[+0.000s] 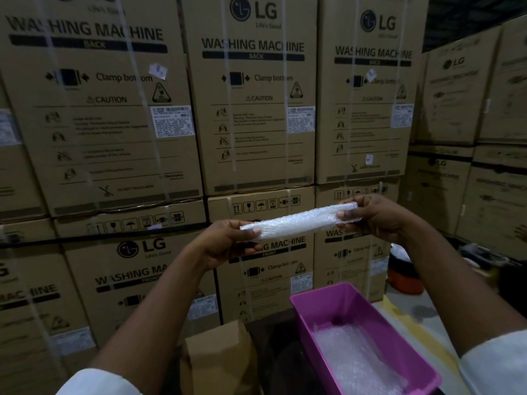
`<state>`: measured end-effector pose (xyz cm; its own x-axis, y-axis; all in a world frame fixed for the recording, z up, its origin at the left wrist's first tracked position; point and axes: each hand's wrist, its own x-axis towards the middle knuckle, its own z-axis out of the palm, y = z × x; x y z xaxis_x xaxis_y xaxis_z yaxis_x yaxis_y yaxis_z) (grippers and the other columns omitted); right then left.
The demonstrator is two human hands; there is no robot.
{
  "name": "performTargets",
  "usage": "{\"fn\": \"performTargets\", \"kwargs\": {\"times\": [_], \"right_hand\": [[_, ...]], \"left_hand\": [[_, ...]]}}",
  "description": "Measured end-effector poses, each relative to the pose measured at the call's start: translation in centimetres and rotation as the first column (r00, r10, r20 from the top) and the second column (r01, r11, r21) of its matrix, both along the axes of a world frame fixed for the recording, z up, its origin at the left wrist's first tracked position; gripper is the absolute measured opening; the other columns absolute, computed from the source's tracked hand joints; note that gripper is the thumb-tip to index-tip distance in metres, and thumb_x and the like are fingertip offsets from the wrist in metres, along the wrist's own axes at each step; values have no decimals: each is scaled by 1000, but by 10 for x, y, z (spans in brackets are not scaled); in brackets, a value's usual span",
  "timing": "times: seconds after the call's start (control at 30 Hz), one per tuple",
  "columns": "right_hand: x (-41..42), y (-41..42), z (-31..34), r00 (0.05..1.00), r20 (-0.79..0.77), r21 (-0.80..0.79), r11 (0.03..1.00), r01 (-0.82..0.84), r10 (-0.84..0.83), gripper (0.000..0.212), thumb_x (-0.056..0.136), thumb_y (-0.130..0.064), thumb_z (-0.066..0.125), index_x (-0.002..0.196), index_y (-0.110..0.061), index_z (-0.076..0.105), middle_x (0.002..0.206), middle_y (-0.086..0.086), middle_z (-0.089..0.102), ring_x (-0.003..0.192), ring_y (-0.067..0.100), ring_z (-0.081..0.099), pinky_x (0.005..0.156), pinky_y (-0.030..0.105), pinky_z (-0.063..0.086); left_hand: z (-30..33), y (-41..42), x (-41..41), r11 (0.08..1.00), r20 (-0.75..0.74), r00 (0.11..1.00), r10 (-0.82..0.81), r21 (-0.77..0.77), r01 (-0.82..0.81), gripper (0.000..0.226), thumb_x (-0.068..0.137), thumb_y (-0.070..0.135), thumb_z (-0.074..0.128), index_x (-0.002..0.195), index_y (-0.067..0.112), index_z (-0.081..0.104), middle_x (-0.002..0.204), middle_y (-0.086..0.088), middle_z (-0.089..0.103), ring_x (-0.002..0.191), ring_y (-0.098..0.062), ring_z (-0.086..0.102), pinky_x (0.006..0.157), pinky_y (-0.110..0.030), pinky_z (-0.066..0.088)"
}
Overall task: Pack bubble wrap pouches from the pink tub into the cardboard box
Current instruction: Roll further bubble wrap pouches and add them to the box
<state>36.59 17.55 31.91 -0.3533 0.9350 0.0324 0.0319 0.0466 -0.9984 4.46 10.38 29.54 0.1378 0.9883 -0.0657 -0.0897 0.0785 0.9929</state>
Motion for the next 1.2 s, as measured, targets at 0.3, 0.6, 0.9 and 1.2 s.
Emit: {"fn": "performTargets", "kwargs": {"times": [0.3, 0.6, 0.9, 1.2], "right_hand": [[-3, -1, -3, 999, -15, 10, 999, 37, -37, 49, 67, -6, 74, 113, 0, 60, 110, 21, 67, 85, 24, 70, 73, 31, 58], [-16, -16, 6, 987, -138, 29, 996, 88, -84, 34, 88, -2, 60, 122, -2, 55, 113, 17, 61, 88, 23, 66, 54, 22, 55], [-40, -24, 16, 996, -89, 112, 993, 34, -25, 38, 84, -10, 66, 120, -12, 57, 120, 16, 61, 104, 31, 64, 91, 49, 54], [-77, -45, -37, 975, -183, 50, 992, -115, 123, 38, 84, -7, 65, 121, -5, 56, 115, 15, 67, 101, 26, 68, 77, 34, 58]], "left_hand": [[-2, -2, 3, 1000, 21, 1000, -3, -5, 4, 36, 83, 3, 65, 118, -4, 59, 104, -19, 64, 78, -21, 69, 64, -23, 59], [-9, -6, 12, 944, -326, 890, -318, -26, 328, 51, 81, 13, 70, 129, 19, 55, 128, -16, 55, 108, -28, 60, 94, -40, 51], [-12, -7, 58, 960, -480, 871, -100, 184, 212, 18, 88, 27, 66, 102, 16, 65, 99, -6, 66, 89, -20, 62, 77, -33, 49], [-25, -14, 76, 973, -194, 977, 87, 225, -42, 18, 86, 19, 68, 103, 13, 64, 102, -6, 69, 92, -19, 68, 74, -32, 55]]}}
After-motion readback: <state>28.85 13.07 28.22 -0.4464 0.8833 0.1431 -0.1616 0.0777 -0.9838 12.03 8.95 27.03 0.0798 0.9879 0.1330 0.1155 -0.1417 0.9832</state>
